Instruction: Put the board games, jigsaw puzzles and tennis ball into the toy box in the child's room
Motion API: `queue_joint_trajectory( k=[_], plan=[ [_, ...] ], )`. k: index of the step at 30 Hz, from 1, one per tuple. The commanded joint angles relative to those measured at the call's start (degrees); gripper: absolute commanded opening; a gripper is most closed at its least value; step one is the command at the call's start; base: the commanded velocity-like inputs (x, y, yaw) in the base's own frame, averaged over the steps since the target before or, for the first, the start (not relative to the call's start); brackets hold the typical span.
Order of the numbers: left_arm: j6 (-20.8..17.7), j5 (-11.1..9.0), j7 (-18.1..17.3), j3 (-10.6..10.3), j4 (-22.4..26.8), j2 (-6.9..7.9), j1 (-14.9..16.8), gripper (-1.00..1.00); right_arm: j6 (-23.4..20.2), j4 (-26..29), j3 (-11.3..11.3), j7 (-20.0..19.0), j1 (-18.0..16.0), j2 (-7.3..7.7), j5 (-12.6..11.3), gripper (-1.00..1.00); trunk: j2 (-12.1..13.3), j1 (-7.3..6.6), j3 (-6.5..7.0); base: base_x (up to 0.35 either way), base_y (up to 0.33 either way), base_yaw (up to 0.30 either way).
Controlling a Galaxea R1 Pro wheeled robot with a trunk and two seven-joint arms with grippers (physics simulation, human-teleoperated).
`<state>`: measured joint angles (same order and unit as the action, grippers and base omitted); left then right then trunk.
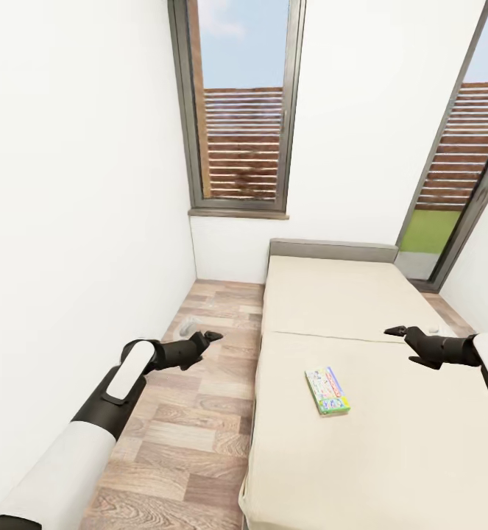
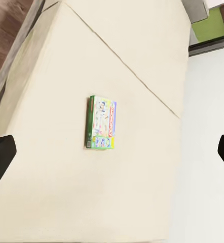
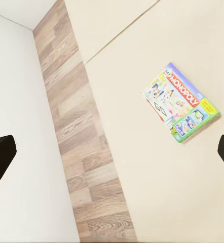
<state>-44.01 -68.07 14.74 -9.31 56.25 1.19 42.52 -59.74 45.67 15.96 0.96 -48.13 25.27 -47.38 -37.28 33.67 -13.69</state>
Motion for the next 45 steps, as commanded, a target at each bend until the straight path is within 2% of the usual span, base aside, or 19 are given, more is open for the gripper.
queue_joint_trajectory(
  k=[1,8,20,23,26,30,37,45],
  plan=[
    [0.02,-0.55,0.51,0.22,-0.03,0.32,-0.4,1.0,-0.26,0.03,0.06,0.05,-0.03,-0.23,-0.07,1.0,-0.08,0.02,-0.09,0.011,0.0,-0.001],
    [0.11,-0.39,0.41,1.19,-0.19,0.85,-1.59,1.0,-0.16,0.17,-0.08,-0.11,0.05,-0.87,-0.02,1.0,-0.08,0.02,-0.09,0.122,0.0,-0.001],
    [0.47,-0.2,0.5,1.66,-0.25,0.99,-2.05,1.0,-0.05,0.56,-0.19,-0.18,0.26,-1.06,0.0,1.0,-0.08,0.02,-0.09,0.197,0.0,0.0],
    [-0.29,0.32,-0.48,2.64,0.32,1.97,-1.07,1.0,0.92,1.54,-1.17,-1.15,1.04,-2.04,0.93,1.0,-0.08,0.02,-0.09,0.0,0.0,0.0],
    [-0.29,0.32,-0.52,3.28,0.74,2.15,-0.97,1.0,1.89,2.33,-2.14,-2.12,1.04,-3.01,1.02,1.0,-0.08,0.02,-0.09,0.0,0.0,0.0],
    [-0.29,0.32,-0.52,3.28,0.74,2.15,-0.97,1.0,3.18,2.33,-3.26,-3.4,1.04,-3.05,1.02,1.0,-0.08,0.02,-0.09,0.0,0.0,0.0],
    [-0.29,0.32,-0.52,3.28,0.74,2.15,-0.97,1.0,3.73,2.33,-3.26,-5.55,1.04,-3.05,1.02,1.0,-0.08,0.02,-0.09,0.0,0.0,0.0],
    [-0.29,0.32,-0.52,3.28,0.74,2.15,-0.97,1.0,3.73,2.33,-3.26,-5.55,1.04,-3.05,1.02,1.0,-0.08,0.02,-0.09,0.0,0.0,0.0]
  ],
)
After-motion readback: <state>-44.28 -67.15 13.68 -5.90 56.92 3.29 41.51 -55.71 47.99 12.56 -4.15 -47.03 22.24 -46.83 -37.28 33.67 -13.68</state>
